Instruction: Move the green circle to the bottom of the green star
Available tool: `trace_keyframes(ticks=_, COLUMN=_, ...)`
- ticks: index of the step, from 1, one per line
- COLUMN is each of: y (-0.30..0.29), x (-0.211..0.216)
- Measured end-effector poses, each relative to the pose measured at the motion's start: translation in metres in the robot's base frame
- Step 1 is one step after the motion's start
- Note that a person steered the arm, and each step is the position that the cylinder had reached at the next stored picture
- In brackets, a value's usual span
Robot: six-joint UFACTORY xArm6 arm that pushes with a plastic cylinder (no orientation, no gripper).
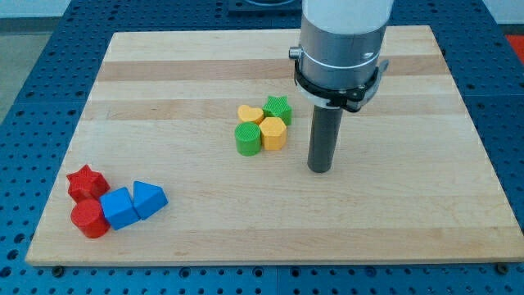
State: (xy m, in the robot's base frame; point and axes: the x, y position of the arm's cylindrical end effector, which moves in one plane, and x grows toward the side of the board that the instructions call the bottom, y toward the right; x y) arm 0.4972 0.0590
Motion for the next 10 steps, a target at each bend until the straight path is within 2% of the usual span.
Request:
trace_keyframes(ticks=1, y=-0.036, x=-0.016)
trace_keyframes(ticks=4, y=-0.042, x=-0.03)
trace_keyframes(ticks=7, y=-0.09, x=-0.064)
trace_keyframes(ticks=9, y=-0.111, x=-0.104)
trace_keyframes(ticks=10, y=-0.111, x=-0.103)
